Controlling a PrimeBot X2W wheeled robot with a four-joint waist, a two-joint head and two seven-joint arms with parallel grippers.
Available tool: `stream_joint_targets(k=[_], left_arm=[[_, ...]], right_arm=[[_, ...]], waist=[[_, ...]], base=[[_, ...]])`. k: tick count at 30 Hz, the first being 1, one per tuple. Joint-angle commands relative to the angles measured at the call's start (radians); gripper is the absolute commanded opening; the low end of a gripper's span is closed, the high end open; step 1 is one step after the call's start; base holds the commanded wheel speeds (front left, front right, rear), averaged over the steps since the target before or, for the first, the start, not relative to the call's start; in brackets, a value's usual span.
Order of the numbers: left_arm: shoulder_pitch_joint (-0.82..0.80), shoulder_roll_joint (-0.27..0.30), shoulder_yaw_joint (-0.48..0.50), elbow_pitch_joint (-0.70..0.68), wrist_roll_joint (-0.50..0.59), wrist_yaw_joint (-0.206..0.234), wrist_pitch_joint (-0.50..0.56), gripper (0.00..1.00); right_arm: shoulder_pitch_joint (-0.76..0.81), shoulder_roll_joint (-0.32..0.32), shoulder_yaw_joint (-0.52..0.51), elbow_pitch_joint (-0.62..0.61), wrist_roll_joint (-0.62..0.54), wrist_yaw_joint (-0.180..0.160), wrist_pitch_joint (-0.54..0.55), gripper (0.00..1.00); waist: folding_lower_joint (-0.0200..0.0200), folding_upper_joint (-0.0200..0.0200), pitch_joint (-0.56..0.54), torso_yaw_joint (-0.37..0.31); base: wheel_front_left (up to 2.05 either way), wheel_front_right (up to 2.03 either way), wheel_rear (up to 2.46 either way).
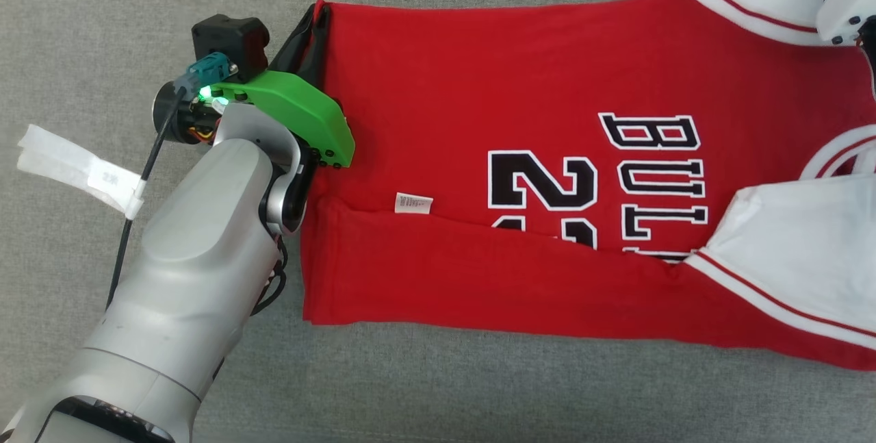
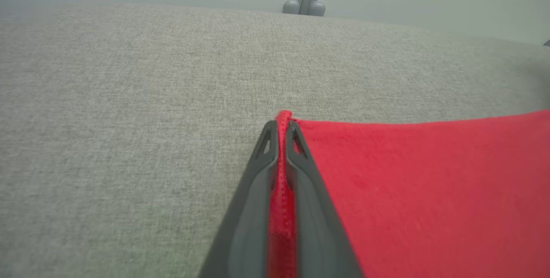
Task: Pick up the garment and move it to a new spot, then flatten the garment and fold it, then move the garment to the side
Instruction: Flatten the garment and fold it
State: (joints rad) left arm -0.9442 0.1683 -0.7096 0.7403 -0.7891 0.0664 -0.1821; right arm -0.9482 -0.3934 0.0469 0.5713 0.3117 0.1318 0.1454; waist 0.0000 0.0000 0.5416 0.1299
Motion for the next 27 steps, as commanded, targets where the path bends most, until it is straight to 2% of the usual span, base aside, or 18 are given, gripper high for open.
stream_joint_targets(k=[1,5,14,23,27], left_arm=[[-0.016,0.010,0.006,0.007,0.015,-0.001,-0.015,0.00],[-0.015,0.012,-0.002,0.015,0.025,-0.015,-0.036,0.00],[0.073,0.035,-0.025,-0.030,0.060,-0.029,-0.073,0.00],[0.213,0.075,-0.035,-0.094,0.069,-0.047,-0.081,0.00],[0.250,0.087,-0.036,-0.097,0.055,-0.047,-0.080,0.00]], right_arm=[[-0.012,-0.009,0.003,0.004,-0.005,-0.002,-0.034,0.00],[-0.012,-0.018,0.026,0.016,0.001,-0.002,-0.104,0.00],[0.123,-0.056,0.115,-0.015,0.096,-0.002,-0.145,0.00],[0.377,-0.115,0.129,-0.187,0.248,-0.002,-0.131,0.00],[0.502,-0.116,0.118,-0.281,0.280,-0.002,-0.114,0.00]], waist=[[0.0000,0.0000,-0.013,-0.006],[0.0000,0.0000,-0.036,-0.011],[0.0000,0.0000,-0.114,-0.037],[0.0000,0.0000,-0.198,-0.056],[0.0000,0.0000,-0.219,-0.069]], base=[[0.00,0.00,0.00],[0.00,0.00,0.00],[0.00,0.00,0.00],[0.00,0.00,0.00],[0.00,0.00,0.00]])
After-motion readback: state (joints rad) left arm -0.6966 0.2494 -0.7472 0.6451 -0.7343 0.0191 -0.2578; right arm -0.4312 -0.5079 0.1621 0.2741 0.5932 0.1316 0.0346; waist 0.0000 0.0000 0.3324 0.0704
